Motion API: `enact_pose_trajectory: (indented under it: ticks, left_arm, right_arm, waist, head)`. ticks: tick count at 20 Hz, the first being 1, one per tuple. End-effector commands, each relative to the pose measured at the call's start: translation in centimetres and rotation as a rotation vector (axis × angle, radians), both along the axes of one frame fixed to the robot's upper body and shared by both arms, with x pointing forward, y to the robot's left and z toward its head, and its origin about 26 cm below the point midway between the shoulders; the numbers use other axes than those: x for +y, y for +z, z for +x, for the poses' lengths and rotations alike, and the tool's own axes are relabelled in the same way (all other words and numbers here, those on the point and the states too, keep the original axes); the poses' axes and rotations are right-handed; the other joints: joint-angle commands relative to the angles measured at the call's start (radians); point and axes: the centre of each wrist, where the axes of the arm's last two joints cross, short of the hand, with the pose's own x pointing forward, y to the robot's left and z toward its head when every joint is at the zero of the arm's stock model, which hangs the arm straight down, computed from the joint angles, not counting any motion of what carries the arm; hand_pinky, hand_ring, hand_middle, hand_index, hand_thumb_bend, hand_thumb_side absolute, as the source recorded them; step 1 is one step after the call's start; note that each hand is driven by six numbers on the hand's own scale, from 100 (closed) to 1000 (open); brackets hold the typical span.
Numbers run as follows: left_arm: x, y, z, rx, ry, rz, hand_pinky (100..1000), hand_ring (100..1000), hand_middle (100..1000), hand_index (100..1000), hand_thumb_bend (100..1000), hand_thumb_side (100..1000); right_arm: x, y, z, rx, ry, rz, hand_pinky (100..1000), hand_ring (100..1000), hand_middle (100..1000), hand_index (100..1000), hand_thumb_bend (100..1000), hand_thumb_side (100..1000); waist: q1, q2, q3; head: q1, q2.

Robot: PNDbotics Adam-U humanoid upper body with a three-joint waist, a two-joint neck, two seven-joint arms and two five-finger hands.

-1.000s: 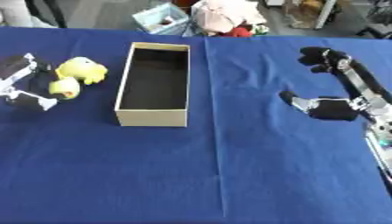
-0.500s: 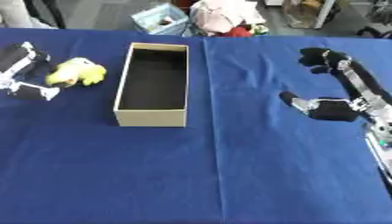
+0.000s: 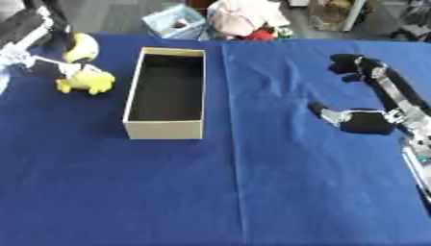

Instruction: Pick up objects on the table and place them in the box.

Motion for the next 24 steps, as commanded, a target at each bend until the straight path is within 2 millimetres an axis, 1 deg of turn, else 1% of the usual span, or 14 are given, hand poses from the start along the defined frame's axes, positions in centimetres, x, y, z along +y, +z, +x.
enact_pose_trajectory:
  ticks: [1, 7, 8, 9, 10, 11, 12, 13, 14, 15, 16, 18, 20, 24]
  left_arm:
    - [-1.6, 0.6, 0.7, -0.021, -0.041, 0.023, 463, 253, 244, 398, 256, 100]
    - [-4.1, -1.1, 1.8, 0.021, -0.092, 0.031, 469, 267, 258, 411, 268, 100]
    - [-4.5, -1.5, 1.9, 0.033, -0.101, 0.035, 472, 272, 263, 416, 278, 100]
    - [-4.7, -1.8, 2.0, 0.045, -0.108, 0.039, 478, 284, 274, 427, 334, 100]
    - [-5.0, -2.2, 2.1, 0.063, -0.118, 0.044, 479, 286, 275, 429, 342, 100]
    - [-5.3, -2.7, 2.2, 0.087, -0.132, 0.053, 498, 324, 313, 464, 423, 100]
    - [-5.5, -3.1, 2.2, 0.111, -0.147, 0.065, 504, 338, 327, 478, 463, 100]
    - [-5.6, -3.4, 2.2, 0.132, -0.162, 0.077, 520, 375, 366, 514, 568, 100]
    - [-5.7, -3.5, 2.1, 0.151, -0.175, 0.089, 530, 396, 389, 538, 614, 100]
    - [-5.7, -3.6, 2.1, 0.168, -0.186, 0.102, 551, 433, 432, 580, 688, 119]
    - [-5.6, -3.7, 2.0, 0.186, -0.197, 0.115, 562, 456, 461, 611, 784, 197]
    - [-5.3, -3.3, 1.9, 0.203, -0.208, 0.124, 578, 484, 498, 654, 827, 230]
    - [-4.8, -2.5, 1.7, 0.195, -0.207, 0.119, 587, 495, 511, 665, 843, 245]
    - [-3.6, 0.5, 0.9, 0.122, -0.194, 0.086, 599, 510, 524, 683, 908, 309]
  right_arm:
    - [0.1, 1.2, 0.2, -0.027, 0.016, -0.007, 803, 827, 742, 887, 490, 255]
    - [0.6, 1.6, 0.4, -0.034, 0.036, -0.008, 804, 827, 742, 887, 489, 255]
    - [0.6, 1.6, 0.4, -0.036, 0.038, -0.007, 804, 827, 742, 887, 489, 256]
    - [0.7, 1.7, 0.4, -0.036, 0.040, -0.007, 803, 827, 742, 887, 487, 257]
    - [0.7, 1.7, 0.4, -0.037, 0.041, -0.006, 803, 827, 742, 887, 488, 257]
    - [0.8, 1.7, 0.5, -0.038, 0.042, -0.005, 803, 827, 742, 887, 488, 256]
    - [0.8, 1.7, 0.5, -0.037, 0.044, -0.004, 803, 827, 742, 887, 488, 257]
    - [0.8, 1.7, 0.5, -0.037, 0.044, -0.004, 803, 827, 742, 887, 489, 257]
    - [0.8, 1.7, 0.5, -0.037, 0.044, -0.004, 803, 827, 742, 887, 489, 256]
    - [0.8, 1.7, 0.5, -0.038, 0.042, -0.004, 803, 827, 742, 887, 489, 256]
    - [0.7, 1.7, 0.5, -0.038, 0.040, -0.004, 803, 827, 742, 887, 489, 256]
    - [0.6, 1.6, 0.4, -0.037, 0.037, -0.004, 803, 827, 742, 887, 489, 256]
    - [0.5, 1.6, 0.4, -0.036, 0.035, -0.004, 802, 827, 742, 887, 489, 256]
    - [0.3, 1.5, 0.3, -0.034, 0.027, -0.006, 802, 826, 741, 887, 488, 256]
  waist:
    - [0.000, -0.015, -0.009]
    - [-0.003, -0.007, -0.037]
    - [-0.003, -0.006, -0.041]
    - [-0.003, -0.006, -0.043]
    - [-0.003, -0.005, -0.045]
    - [-0.003, -0.004, -0.047]
    - [-0.002, -0.003, -0.048]
    - [-0.002, -0.003, -0.049]
    - [-0.002, -0.003, -0.049]
    - [-0.001, -0.003, -0.049]
    - [0.000, -0.003, -0.049]
    - [0.001, -0.003, -0.048]
    - [0.002, -0.005, -0.045]
    - [0.005, -0.008, -0.039]
  head:
    - [0.010, -0.012]
    - [0.025, -0.022]
    - [0.027, -0.024]
    - [0.028, -0.025]
    - [0.029, -0.025]
    - [0.031, -0.027]
    - [0.031, -0.027]
    - [0.032, -0.028]
    - [0.031, -0.028]
    - [0.031, -0.028]
    - [0.029, -0.028]
    - [0.025, -0.029]
    - [0.022, -0.028]
    - [0.014, -0.029]
